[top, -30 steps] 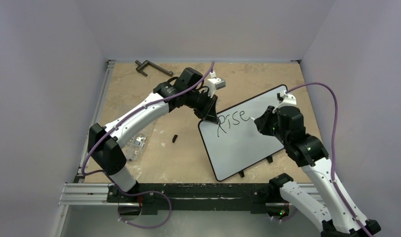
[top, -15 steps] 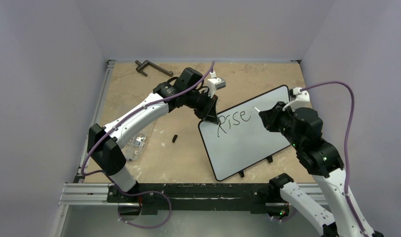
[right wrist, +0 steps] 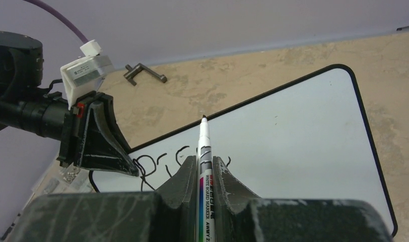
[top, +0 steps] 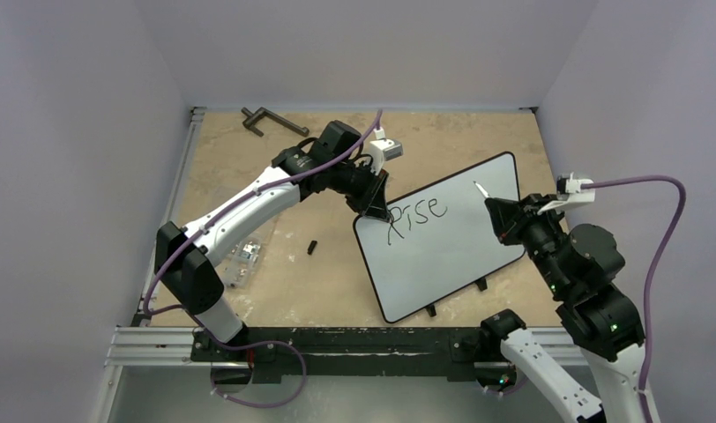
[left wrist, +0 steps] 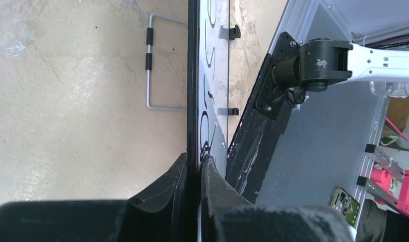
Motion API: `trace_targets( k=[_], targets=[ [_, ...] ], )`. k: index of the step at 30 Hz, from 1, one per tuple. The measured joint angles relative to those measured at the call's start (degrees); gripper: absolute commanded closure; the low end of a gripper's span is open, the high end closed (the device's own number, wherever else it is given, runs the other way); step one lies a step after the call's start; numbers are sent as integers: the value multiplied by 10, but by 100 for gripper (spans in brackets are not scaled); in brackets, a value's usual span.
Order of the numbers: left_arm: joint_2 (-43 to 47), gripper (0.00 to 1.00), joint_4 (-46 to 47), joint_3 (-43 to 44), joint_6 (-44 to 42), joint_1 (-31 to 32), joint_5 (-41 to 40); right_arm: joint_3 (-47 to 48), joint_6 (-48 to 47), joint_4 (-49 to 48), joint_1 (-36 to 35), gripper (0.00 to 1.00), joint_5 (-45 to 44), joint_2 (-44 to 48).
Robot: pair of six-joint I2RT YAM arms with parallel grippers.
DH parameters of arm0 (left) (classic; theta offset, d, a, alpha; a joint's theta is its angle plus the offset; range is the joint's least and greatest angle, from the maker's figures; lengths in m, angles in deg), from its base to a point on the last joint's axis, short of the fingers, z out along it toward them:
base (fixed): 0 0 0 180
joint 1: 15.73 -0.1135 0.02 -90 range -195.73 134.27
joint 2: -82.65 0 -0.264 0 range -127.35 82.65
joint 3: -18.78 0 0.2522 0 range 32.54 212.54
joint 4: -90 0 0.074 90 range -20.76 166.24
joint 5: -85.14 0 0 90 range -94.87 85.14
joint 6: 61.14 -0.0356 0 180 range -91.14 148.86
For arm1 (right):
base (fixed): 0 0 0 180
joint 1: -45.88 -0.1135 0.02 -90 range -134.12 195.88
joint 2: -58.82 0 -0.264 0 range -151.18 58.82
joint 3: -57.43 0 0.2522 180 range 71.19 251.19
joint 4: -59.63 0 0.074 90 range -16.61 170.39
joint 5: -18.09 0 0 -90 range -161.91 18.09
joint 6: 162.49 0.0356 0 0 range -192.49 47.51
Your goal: Write a sentence on the whiteboard
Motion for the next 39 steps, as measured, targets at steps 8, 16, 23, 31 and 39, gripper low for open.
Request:
trace_targets(
  k=[8, 16, 23, 31, 39],
  targets=[
    [5, 100, 0, -1, 1, 0, -1, -16, 2, 18, 0, 100, 71, -28],
    [9, 100, 0, -9, 10, 0, -6, -63, 25, 49, 0, 100, 116, -71],
    [9, 100, 0, -9, 12, -2, -7, -118, 66, 54, 0, 100, 127, -40],
    [9, 100, -1, -9, 20, -9, -7, -122, 99, 27, -82, 100, 101, -71],
    [5, 100, 0, -9, 25, -16, -7, -107, 149, 10, -351, 100, -36, -129]
  ],
)
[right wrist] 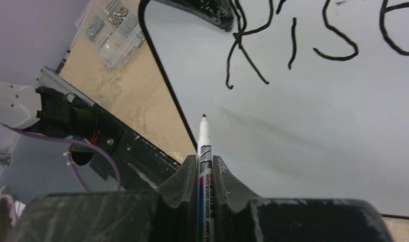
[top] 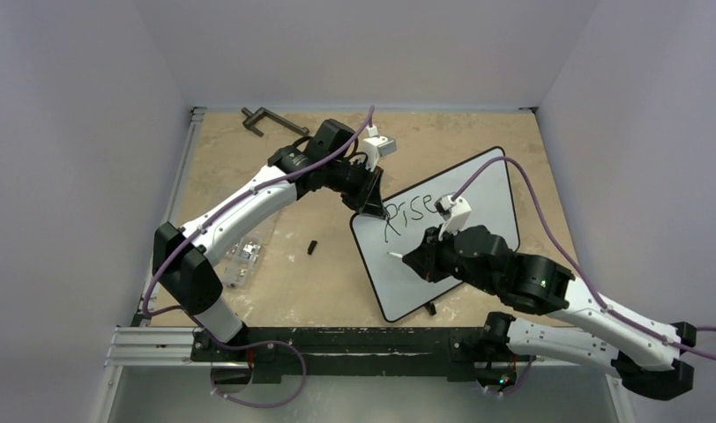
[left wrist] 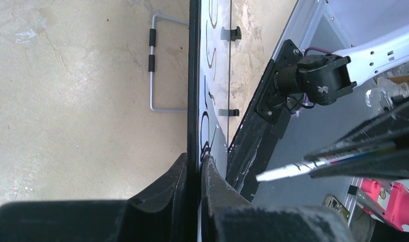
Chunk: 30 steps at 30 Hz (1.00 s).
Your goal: Write a sentence on the whiteboard
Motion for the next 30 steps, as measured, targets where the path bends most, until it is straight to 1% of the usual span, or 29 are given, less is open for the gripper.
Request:
trace_targets(
  k=[3, 5, 8, 9, 11, 14, 17, 23, 30],
  targets=[
    [0, 100, 0, 0, 1, -1, 0, -2, 23, -1, -77, 100, -59, 5],
    [-2, 100, 0, 0, 1, -1, 0, -7, 45, 2, -138, 100, -114, 7],
    [-3, 100, 1, 0, 1, -2, 0, -10, 79, 24, -223, 100, -193, 4],
    [-4, 100, 1, 0, 1, -2, 0, -10, 88, 30, -239, 100, -211, -1],
    [-4, 100, 1, 0, 1, -3, 1, -6, 116, 51, -276, 100, -261, -25],
    [-5, 100, 1, 0, 3, -4, 1, 5, 182, 104, -323, 100, -330, -85],
    [-5, 100, 1, 0, 5, -4, 1, 3, 229, 140, -342, 100, -368, -117],
    [-7, 100, 2, 0, 9, -4, 1, -3, 258, 148, -343, 100, -430, -75],
    [-7, 100, 3, 0, 10, -4, 1, -3, 263, 141, -343, 100, -445, -88]
  ],
)
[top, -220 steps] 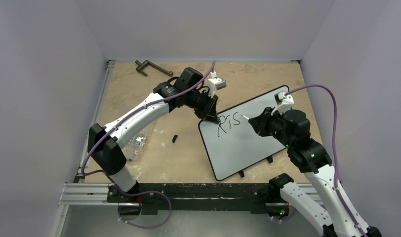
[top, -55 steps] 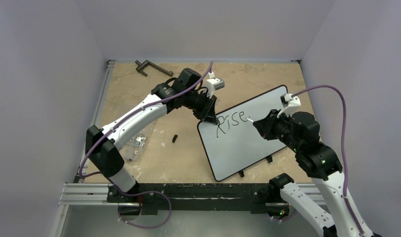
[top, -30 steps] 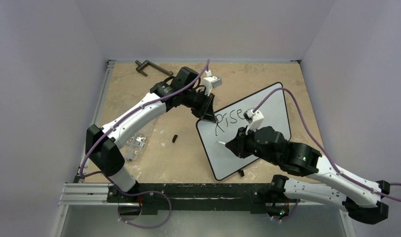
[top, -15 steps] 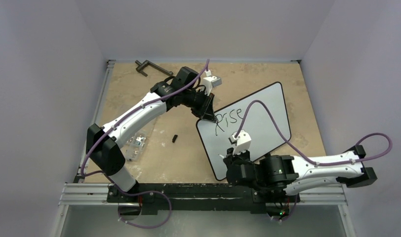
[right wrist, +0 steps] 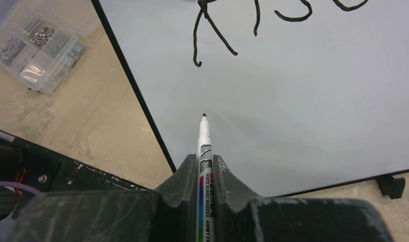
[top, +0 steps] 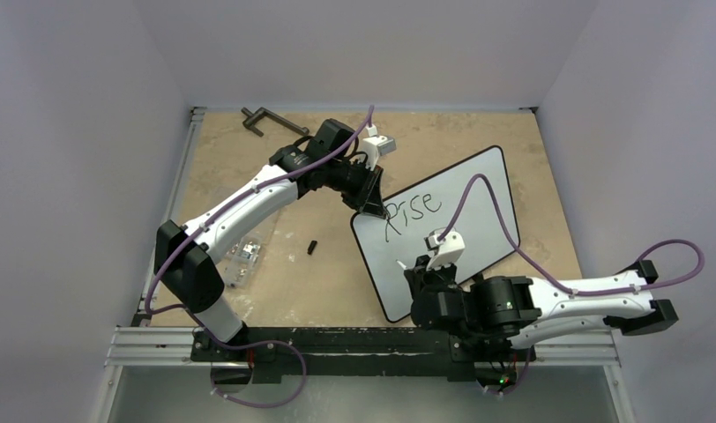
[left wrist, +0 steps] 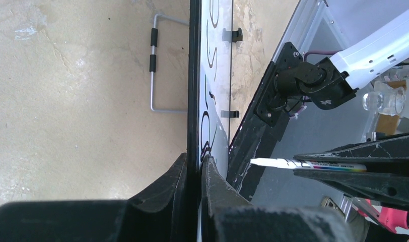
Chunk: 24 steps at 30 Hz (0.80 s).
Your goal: Write a sentence on the whiteboard
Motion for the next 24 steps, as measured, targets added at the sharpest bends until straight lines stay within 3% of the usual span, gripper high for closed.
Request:
trace_targets(
  k=[24],
  targets=[
    [0, 100, 1, 0, 0, 0, 1, -30, -96, -129, 65, 100, 41, -31]
  ],
)
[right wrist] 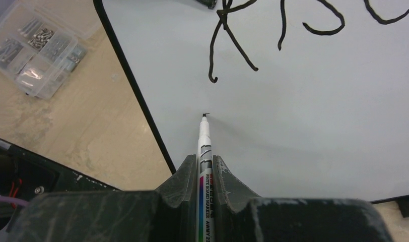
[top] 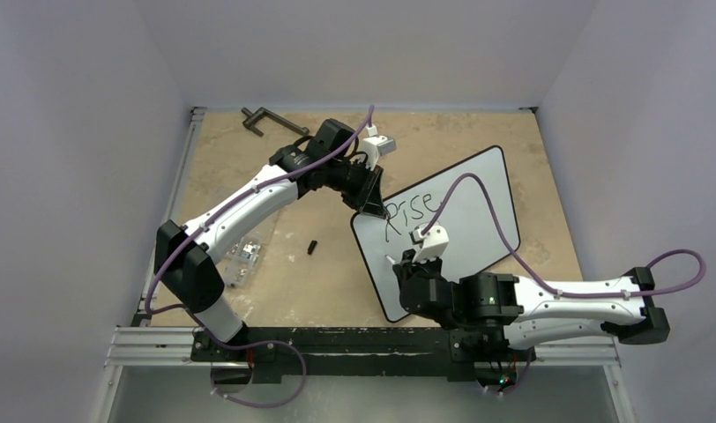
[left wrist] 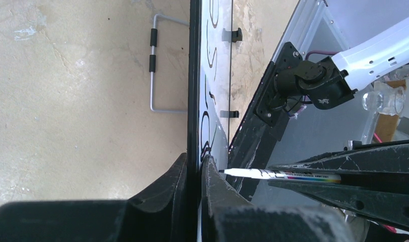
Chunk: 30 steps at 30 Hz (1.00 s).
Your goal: Write a sentence on the whiteboard
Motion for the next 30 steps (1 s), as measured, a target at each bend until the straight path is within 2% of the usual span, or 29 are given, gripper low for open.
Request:
trace_targets(
  k=[12, 30],
  targets=[
    [0, 100, 0, 0, -2, -5, -1, -24, -1, -31, 0, 100, 46, 2],
    [0, 100, 2, 0, -2, -8, -1, -28, 59, 32, 0, 100, 67, -2]
  ],
)
